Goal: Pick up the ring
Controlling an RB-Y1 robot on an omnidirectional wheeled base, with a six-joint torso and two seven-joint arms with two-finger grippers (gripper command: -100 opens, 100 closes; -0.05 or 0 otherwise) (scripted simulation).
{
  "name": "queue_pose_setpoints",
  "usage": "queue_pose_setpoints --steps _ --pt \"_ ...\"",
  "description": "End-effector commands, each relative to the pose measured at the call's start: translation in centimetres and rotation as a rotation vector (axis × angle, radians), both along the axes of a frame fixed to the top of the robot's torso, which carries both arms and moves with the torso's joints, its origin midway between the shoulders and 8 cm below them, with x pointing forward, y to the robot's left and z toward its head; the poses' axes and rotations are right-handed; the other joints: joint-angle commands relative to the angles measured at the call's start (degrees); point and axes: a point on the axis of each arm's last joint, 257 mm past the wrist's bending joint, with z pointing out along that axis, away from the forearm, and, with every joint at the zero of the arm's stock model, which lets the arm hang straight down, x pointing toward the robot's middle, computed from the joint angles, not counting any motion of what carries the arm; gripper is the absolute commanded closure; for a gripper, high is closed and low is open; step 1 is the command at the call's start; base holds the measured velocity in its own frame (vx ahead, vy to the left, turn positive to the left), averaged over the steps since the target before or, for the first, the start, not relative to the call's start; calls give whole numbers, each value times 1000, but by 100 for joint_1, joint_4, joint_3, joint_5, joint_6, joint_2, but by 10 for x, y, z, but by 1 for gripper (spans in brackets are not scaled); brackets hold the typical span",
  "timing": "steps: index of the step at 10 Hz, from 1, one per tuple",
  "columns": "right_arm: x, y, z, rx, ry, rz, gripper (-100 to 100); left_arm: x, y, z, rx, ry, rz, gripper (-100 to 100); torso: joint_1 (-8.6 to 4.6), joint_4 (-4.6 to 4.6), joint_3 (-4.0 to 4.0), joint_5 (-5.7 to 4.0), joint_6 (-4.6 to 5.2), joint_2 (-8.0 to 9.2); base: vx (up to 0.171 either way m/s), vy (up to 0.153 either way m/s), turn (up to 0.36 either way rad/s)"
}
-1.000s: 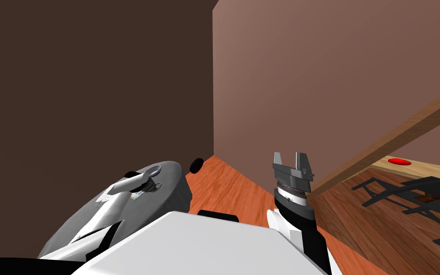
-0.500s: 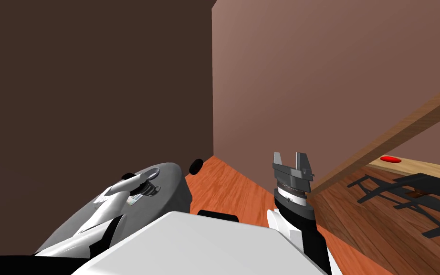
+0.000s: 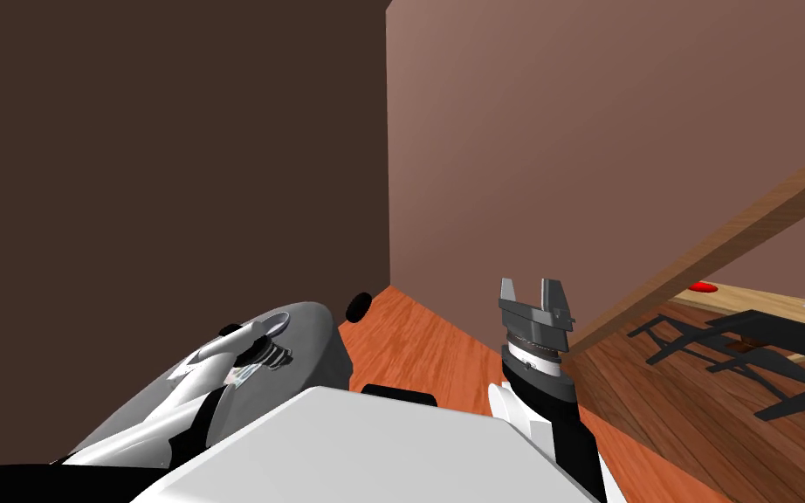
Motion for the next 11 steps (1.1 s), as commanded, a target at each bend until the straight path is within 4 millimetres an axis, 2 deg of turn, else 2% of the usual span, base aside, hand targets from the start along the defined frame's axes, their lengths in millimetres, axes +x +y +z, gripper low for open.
queue_pose_setpoints --steps 1,2,3,4,5,6,8,9,11 --pt "0 0 0 0 0 0 0 -10 -17 -10 -62 23 27 -100 0 0 0 0 0 0 23 56 -29" --pt "0 0 0 0 0 0 0 -7 -8 -5 -35 12 16 -100 -6 1 2 -1 -1 4 8 23 -6" --pt "0 0 0 0 0 0 0 -9 -10 -5 -42 15 19 0 -18 2 5 -4 0 8 2 5 0" --pt "0 0 0 0 0 0 0 16 -26 -9 -62 -9 2 -100 -26 3 7 -6 0 11 7 24 242" --pt "0 0 0 0 0 0 0 15 -30 -11 -57 8 -21 -100 -23 2 5 -5 -4 9 7 16 124" --pt "0 0 0 0 0 0 0 39 -44 -12 -79 -24 -22 -100 -24 2 6 -6 0 9 3 26 208" --pt "0 0 0 0 0 0 0 36 -50 -17 -70 6 -62 -100 -23 3 6 -5 1 11 3 15 35" --pt "0 0 0 0 0 0 0 58 -64 -17 -89 -24 -63 -100 -26 3 7 -6 2 12 5 24 226" --pt "0 0 0 0 0 0 0 56 -69 -21 -80 4 -99 -100 -25 3 7 -6 1 11 3 11 50"
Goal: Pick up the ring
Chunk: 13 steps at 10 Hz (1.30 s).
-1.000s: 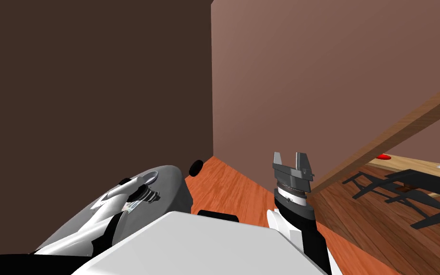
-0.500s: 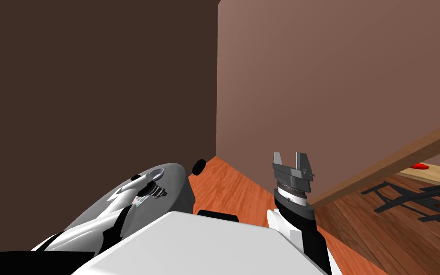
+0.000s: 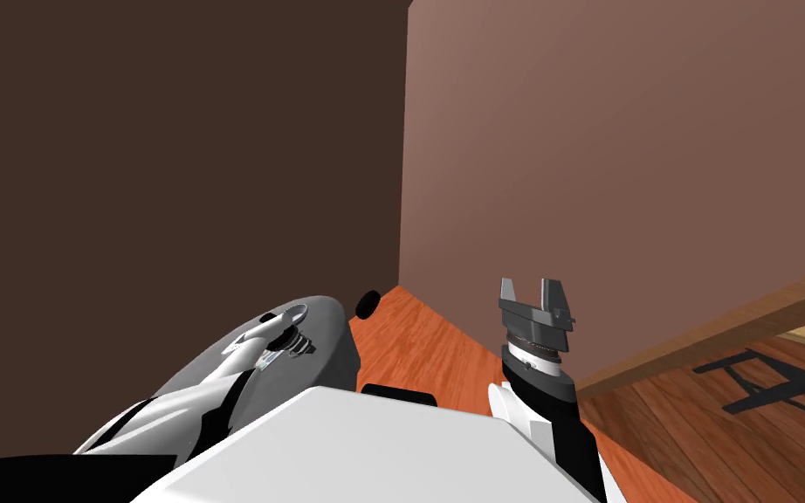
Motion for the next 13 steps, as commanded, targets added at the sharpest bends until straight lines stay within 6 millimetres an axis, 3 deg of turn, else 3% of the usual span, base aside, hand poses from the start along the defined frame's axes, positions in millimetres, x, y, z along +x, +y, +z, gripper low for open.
queue_pose_setpoints --steps 1,3,4,6,7,9,10,12,13 --pt "0 0 0 0 0 0 0 22 -15 0 -13 -23 -11 -100 0 0 0 0 0 0 4 21 202" --pt "0 0 0 0 0 0 0 18 -20 -6 -3 4 -46 -100 3 -1 -1 1 -2 -1 6 12 59" --pt "0 0 0 0 0 0 0 37 -32 -4 -18 -20 -45 -100 1 0 0 0 0 0 6 24 187" --pt "0 0 0 0 0 0 0 33 -36 -8 -5 4 -79 -100 4 0 0 1 -1 -1 4 12 63" --pt "0 0 0 0 0 0 0 53 -48 -5 -15 -24 -79 -100 0 0 0 0 0 0 4 21 220" --pt "0 0 0 0 0 0 0 47 -51 -10 -3 5 -110 -100 3 0 -1 1 0 -1 7 11 47" --pt "0 0 0 0 0 0 0 64 -62 -7 -12 -16 -107 -100 0 0 0 0 0 0 3 21 185" --pt "0 0 0 0 0 0 0 59 -65 -11 3 7 -139 -100 3 0 -1 1 0 -1 6 11 68" --pt "0 0 0 0 0 0 0 76 -74 -8 -3 -14 -135 -100 0 0 0 1 2 -1 6 19 187"
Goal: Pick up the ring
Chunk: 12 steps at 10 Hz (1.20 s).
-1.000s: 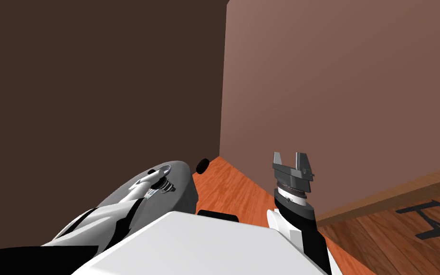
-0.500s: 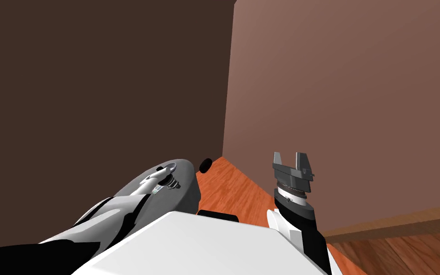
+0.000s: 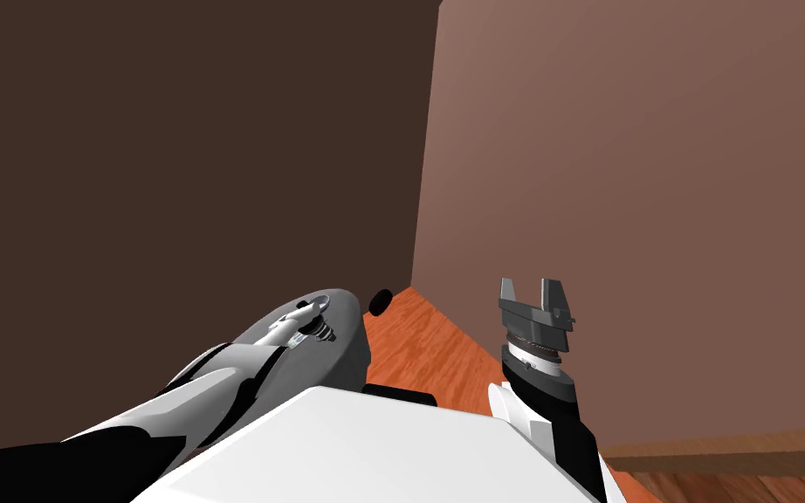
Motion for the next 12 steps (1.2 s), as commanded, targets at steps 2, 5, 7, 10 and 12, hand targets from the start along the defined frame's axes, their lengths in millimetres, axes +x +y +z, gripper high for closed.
queue_pose_setpoints --steps 2,5,7,10,12 --pt "0 0 0 0 0 0 0 1 -6 -3 17 11 -30 -100 0 0 0 1 2 1 8 13 64" --pt "0 0 0 0 0 0 0 12 -15 -3 31 12 -54 -100 1 0 0 1 2 1 8 15 109" --pt "0 0 0 0 0 0 0 23 -21 0 44 6 -66 -100 -4 0 0 -1 1 0 14 -9 118" --pt "0 0 0 0 0 0 0 22 -21 -1 46 8 -70 100 -6 1 2 -2 3 3 2 -2 7" --pt "0 0 0 0 0 0 0 22 -20 -1 47 8 -68 100 -9 0 3 0 7 6 0 0 0"
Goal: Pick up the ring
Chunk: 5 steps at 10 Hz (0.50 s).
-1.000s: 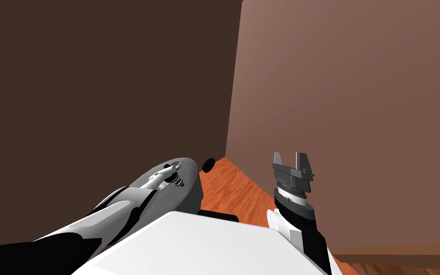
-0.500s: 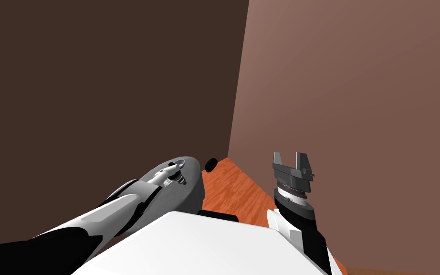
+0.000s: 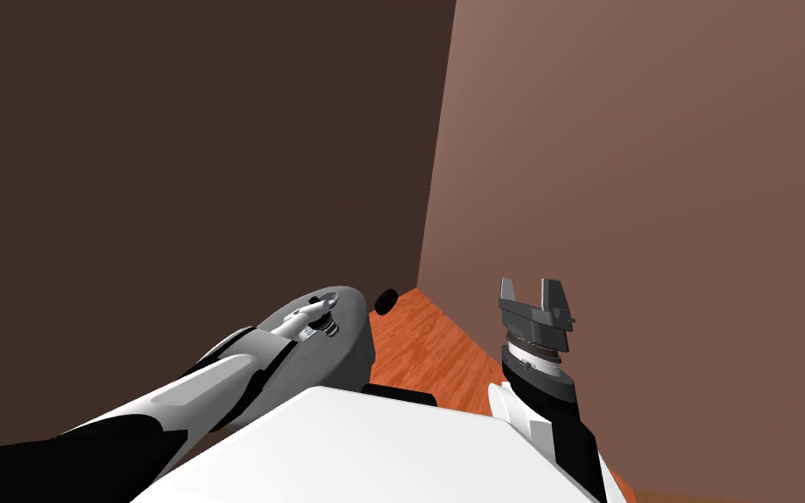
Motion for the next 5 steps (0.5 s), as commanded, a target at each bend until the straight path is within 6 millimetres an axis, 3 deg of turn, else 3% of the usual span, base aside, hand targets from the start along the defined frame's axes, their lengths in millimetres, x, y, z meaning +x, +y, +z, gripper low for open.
queue_pose_setpoints --steps 1,2,3,4,5 --pt "0 0 0 0 0 0 0 0 0 0 0 0 0 100 0 0 0 0 0 0 0 0 0" --pt "0 0 0 0 0 0 0 0 0 0 0 0 1 100 0 0 0 0 1 0 0 0 0" --pt "0 0 0 0 0 0 0 0 0 0 0 0 1 0 0 0 0 0 2 0 0 0 0" --pt "0 0 0 0 0 0 0 -13 6 -3 -5 14 0 100 0 0 0 0 2 0 -12 7 -175" --pt "0 0 0 0 0 0 0 -10 6 -2 -14 4 14 100 2 -2 0 6 10 3 -17 16 -122"
